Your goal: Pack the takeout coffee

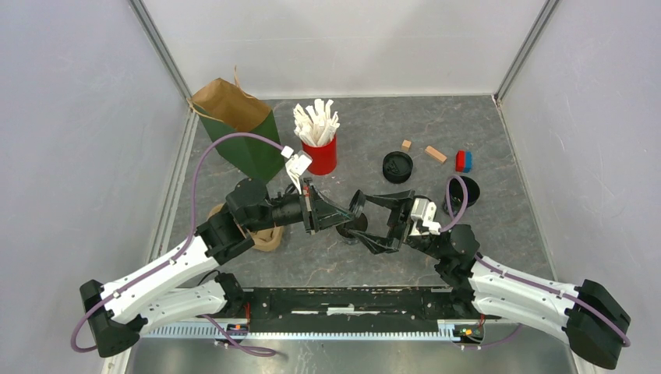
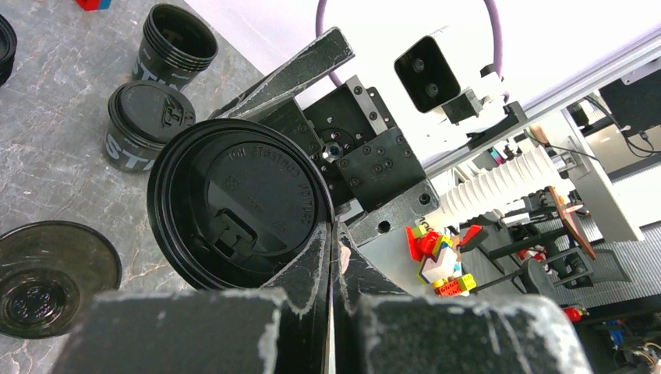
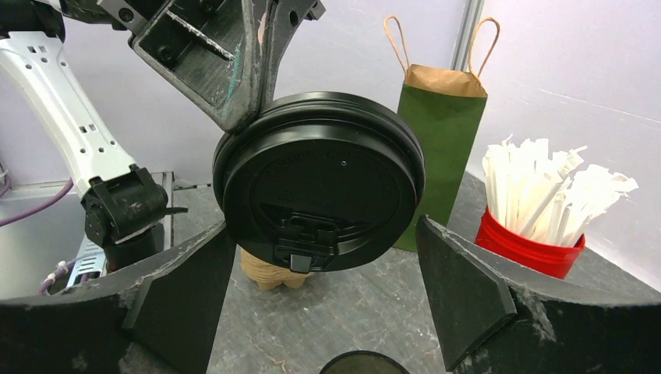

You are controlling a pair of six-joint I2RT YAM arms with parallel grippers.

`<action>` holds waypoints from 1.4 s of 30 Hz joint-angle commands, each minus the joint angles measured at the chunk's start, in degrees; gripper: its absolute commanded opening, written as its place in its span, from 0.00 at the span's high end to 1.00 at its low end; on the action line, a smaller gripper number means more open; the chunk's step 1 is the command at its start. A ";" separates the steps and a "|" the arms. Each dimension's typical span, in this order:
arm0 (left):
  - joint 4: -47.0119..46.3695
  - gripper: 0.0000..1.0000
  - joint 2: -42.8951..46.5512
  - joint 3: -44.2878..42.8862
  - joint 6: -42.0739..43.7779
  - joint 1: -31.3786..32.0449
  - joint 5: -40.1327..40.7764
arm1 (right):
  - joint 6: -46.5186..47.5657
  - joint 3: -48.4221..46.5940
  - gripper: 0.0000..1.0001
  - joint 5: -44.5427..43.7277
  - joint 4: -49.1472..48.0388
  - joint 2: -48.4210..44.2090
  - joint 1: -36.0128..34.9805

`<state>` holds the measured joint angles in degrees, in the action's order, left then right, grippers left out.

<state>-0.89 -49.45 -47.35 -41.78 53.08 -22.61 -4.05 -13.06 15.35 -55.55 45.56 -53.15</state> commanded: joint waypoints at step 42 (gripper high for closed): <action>34.49 0.59 -5.13 -5.80 11.43 -0.17 30.94 | -1.91 -5.80 0.26 -10.07 22.47 -4.83 -0.18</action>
<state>19.18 -52.16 -49.06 -35.83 53.10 -5.50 -5.02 -15.49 8.21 -39.11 42.50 -53.15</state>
